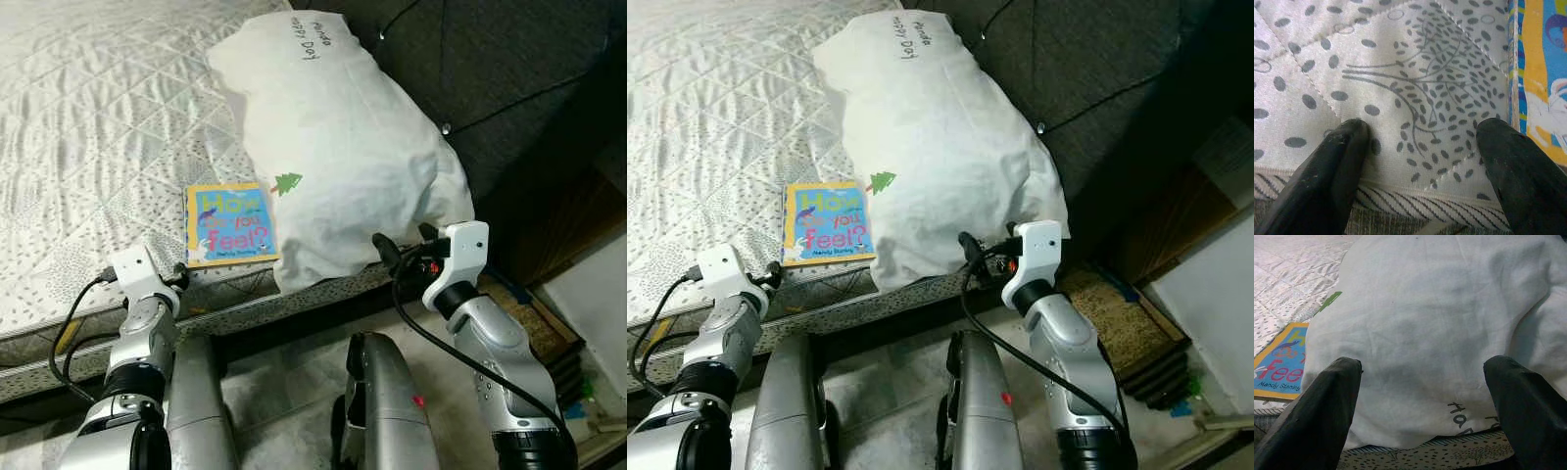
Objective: Clean up the room
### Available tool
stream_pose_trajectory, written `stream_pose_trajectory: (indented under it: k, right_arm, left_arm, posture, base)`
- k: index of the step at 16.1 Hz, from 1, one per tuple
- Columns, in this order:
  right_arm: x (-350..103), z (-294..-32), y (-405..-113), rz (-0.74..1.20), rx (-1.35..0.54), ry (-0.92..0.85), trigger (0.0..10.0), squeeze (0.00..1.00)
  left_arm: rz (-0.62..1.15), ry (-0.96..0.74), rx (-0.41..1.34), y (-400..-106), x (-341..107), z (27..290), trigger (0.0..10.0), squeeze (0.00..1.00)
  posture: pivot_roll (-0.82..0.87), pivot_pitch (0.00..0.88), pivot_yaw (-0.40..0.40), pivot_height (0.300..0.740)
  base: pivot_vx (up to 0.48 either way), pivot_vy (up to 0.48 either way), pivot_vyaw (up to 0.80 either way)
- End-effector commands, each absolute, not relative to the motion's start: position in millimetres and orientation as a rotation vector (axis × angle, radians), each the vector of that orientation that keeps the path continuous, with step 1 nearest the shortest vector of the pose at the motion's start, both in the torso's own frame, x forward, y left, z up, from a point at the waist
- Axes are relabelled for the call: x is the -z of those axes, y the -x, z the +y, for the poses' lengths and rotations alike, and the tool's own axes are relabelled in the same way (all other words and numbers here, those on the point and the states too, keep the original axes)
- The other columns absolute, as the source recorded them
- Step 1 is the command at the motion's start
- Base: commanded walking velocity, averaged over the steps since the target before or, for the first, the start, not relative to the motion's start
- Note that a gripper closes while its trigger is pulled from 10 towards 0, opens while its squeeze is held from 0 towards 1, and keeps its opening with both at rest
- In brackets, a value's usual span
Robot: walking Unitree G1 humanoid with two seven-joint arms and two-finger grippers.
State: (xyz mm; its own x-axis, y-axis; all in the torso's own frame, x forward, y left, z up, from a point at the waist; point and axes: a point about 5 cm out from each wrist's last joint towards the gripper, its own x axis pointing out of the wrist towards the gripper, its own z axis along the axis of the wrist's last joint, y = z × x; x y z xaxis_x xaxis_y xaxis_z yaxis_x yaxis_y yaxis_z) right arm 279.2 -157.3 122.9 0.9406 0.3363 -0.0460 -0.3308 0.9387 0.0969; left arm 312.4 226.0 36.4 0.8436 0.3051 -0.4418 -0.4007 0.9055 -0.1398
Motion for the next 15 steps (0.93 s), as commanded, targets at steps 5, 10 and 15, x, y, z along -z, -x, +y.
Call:
stream_pose_trajectory:
  k: [5,10,15]
  right_arm:
    - [-124.5,-162.0,-280.1,0.054,-0.325,-0.076,10.0,0.00]
    - [-125.6,-161.0,-281.9,0.052,-0.330,-0.074,10.0,0.00]
    - [-125.8,-160.7,-281.7,0.050,-0.330,-0.074,10.0,0.00]
  left_arm:
    - [0.464,0.225,-0.390,-311.8,-32.8,231.4,10.0,0.00]
    - [0.503,0.242,-0.294,-321.2,-32.6,213.1,10.0,0.00]
    - [0.521,0.241,-0.234,-322.2,-28.6,196.0,10.0,0.00]
  posture:
    - [-0.05,0.143,-0.067,0.554]
    - [-0.05,0.140,-0.075,0.554]
    - [-0.05,0.140,-0.074,0.554]
  base:
    - [0.000,0.000,0.00]
    - [0.000,0.000,0.00]
    - [0.000,0.000,0.00]
